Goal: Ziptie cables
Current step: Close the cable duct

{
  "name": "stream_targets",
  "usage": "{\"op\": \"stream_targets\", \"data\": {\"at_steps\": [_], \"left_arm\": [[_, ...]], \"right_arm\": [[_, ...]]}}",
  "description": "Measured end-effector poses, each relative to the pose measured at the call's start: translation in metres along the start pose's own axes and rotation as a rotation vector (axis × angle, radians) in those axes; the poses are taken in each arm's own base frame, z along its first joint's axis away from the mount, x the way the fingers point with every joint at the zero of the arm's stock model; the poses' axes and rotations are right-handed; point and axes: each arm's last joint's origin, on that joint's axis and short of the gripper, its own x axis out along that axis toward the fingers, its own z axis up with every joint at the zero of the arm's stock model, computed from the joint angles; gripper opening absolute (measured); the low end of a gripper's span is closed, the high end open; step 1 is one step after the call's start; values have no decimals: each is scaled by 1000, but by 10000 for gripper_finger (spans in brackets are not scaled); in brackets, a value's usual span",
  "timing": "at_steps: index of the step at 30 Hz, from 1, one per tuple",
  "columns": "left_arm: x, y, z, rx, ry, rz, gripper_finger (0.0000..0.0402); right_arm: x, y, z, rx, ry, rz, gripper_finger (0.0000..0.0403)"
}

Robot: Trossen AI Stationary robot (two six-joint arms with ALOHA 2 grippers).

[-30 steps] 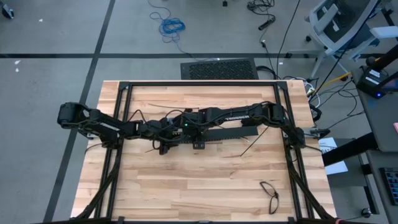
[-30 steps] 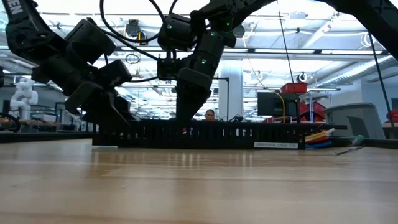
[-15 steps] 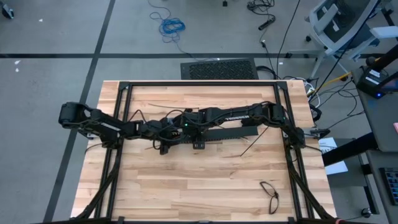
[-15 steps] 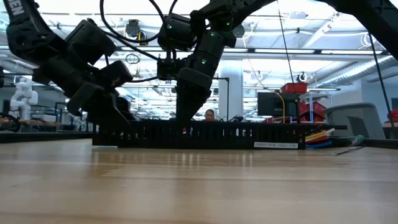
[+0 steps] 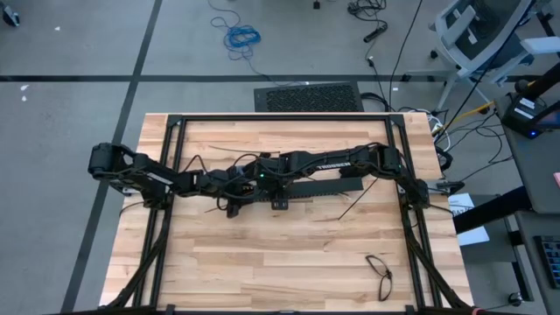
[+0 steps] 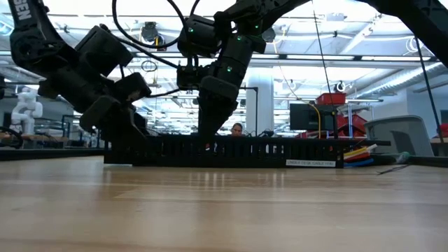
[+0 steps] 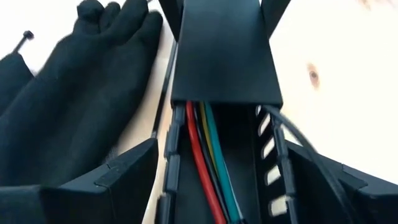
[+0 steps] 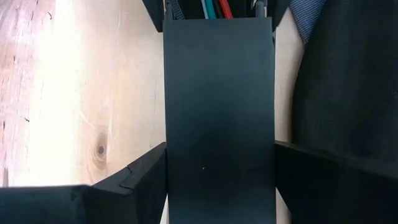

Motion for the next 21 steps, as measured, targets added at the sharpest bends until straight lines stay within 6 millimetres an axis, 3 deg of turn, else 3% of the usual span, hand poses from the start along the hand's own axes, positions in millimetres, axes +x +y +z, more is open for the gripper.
{"op": "stream_targets", "data": {"at_steps": [13,21], "left_arm": [[-8,-1,-9,-131,-45,-40,316],[-24,1,-10,-157,-176,17,269]], "right_arm": [[0,0,0,0,0,1,242],[0,0,0,3,0,0,242]]}}
